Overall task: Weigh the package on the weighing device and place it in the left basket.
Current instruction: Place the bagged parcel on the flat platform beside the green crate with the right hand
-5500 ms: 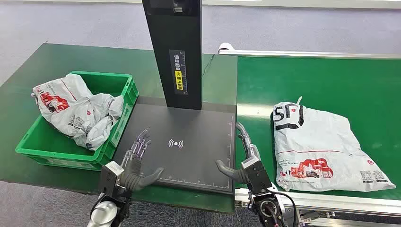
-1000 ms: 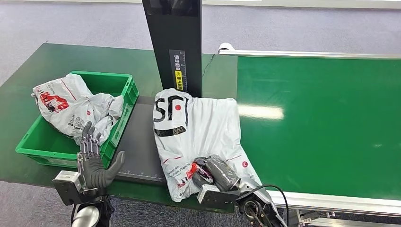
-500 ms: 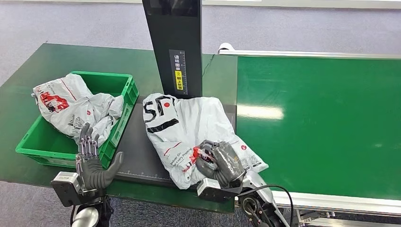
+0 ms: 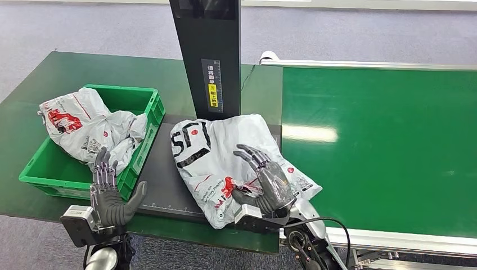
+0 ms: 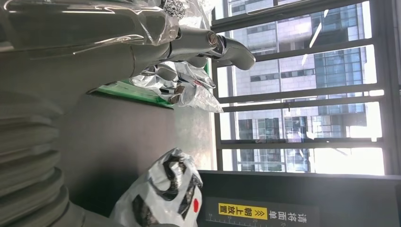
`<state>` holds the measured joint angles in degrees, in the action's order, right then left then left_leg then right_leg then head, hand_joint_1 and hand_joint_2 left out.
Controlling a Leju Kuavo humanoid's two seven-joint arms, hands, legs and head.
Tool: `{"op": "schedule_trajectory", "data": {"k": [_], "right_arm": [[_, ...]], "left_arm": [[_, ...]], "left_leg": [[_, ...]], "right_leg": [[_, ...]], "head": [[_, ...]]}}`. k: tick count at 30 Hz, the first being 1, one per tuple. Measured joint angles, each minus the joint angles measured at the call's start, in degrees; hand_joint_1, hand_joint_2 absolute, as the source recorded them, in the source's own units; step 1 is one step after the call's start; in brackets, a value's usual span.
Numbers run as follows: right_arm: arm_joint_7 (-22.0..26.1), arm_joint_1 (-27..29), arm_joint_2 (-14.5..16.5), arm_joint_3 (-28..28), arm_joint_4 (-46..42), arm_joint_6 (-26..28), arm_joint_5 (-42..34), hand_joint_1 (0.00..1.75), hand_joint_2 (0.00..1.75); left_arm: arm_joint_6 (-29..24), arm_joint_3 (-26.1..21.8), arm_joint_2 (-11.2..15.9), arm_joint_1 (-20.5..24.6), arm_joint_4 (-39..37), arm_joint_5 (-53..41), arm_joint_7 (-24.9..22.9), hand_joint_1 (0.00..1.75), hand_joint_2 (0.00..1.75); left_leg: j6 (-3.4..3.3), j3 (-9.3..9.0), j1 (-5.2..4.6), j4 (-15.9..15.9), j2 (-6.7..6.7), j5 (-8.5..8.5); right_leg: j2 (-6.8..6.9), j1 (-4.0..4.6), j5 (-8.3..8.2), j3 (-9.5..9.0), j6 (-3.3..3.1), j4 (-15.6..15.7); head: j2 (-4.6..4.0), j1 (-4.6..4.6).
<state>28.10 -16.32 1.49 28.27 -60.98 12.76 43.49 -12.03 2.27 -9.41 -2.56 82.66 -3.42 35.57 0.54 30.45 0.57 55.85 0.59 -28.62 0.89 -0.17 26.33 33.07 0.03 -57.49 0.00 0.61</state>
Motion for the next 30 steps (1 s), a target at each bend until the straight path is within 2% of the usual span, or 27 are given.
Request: {"op": "schedule_trajectory", "data": {"k": [4, 9, 12, 17, 19, 23, 25, 27, 30], "right_arm": [[-0.28, 0.26, 0.2, -1.27, 0.01, 1.78, 0.11, 0.0, 1.75], [5.59, 2.15, 0.57, -3.34, -1.3, 0.36, -7.3, 0.0, 1.75], [7.76, 3.54, 0.78, -4.75, -3.04, -5.53, -14.66, 0.0, 1.75], [8.7, 4.75, 0.79, -6.9, -4.32, -20.75, -27.26, 0.0, 1.75], [8.85, 4.8, 0.79, -7.43, -4.33, -23.37, -29.04, 0.0, 1.75], [8.98, 4.81, 0.79, -7.66, -4.33, -24.13, -29.61, 0.0, 1.75], [10.09, 4.81, 0.93, -8.84, -4.49, -26.79, -31.49, 0.0, 1.75], [11.45, 4.87, 1.16, -10.3, -4.77, -29.93, -33.3, 0.0, 1.75], [11.82, 5.03, 1.3, -10.93, -5.09, -30.74, -32.8, 0.0, 1.75]], "left_arm": [[-0.15, 0.01, -0.03, 0.53, -0.03, -0.07, -0.35, 0.0, 1.75], [-0.14, 0.1, -0.19, 1.44, -0.37, -0.05, -0.46, 0.0, 1.75], [-0.15, 0.33, -0.2, 1.95, -0.74, -0.05, -0.45, 0.0, 1.75], [0.01, 1.1, -0.14, 2.57, -1.46, -0.9, -0.19, 0.0, 1.75], [0.28, 1.44, -0.07, 2.7, -1.64, -1.61, -0.11, 0.0, 1.75], [0.46, 1.66, -0.03, 2.72, -1.68, -2.03, -0.09, 0.0, 1.75], [2.04, 3.99, 0.41, 3.62, -2.11, -8.24, -1.68, 0.0, 1.75], [3.47, 7.81, 0.97, 5.38, -3.15, -18.55, -4.63, 0.0, 1.75], [3.07, 12.02, 1.17, 7.9, -5.24, -28.98, -9.03, 0.0, 1.75]], "left_leg": [[0.0, -0.01, 0.0, 0.0, 0.0, 0.0], [0.0, -0.01, 0.0, 0.0, 0.0, 0.0], [0.0, -0.01, 0.0, 0.0, 0.03, -0.01], [0.0, -0.01, 0.0, 0.0, 0.03, 0.0], [0.0, -0.02, 0.0, 0.01, 0.03, 0.0], [0.0, -0.02, 0.0, 0.01, 0.03, 0.0], [0.0, -0.02, 0.0, 0.01, 0.02, 0.0], [0.0, -0.02, -0.01, 0.02, 0.0, 0.0], [0.0, -0.02, -0.01, 0.02, 0.02, 0.0]], "right_leg": [[0.0, 0.0, 0.0, 0.0, 0.0, 0.0], [0.0, 0.0, 0.0, 0.01, 0.0, 0.0], [-0.01, 0.0, 0.0, 0.01, 0.0, 0.0], [-0.01, 0.0, 0.0, 0.01, 0.0, 0.0], [-0.01, 0.0, 0.0, 0.01, 0.0, 0.0], [-0.01, 0.0, 0.0, 0.01, 0.0, 0.0], [-0.01, 0.0, 0.0, 0.01, 0.0, 0.0], [-0.01, -0.01, 0.0, 0.01, 0.0, 0.0], [-0.01, -0.01, -0.01, 0.01, 0.0, 0.0]], "head": [[0.0, -0.01], [0.0, -0.01], [0.0, 0.01], [0.0, 0.0], [0.0, 0.0], [0.0, 0.0], [0.0, 0.0], [0.0, 0.0], [0.0, -0.01]]}}
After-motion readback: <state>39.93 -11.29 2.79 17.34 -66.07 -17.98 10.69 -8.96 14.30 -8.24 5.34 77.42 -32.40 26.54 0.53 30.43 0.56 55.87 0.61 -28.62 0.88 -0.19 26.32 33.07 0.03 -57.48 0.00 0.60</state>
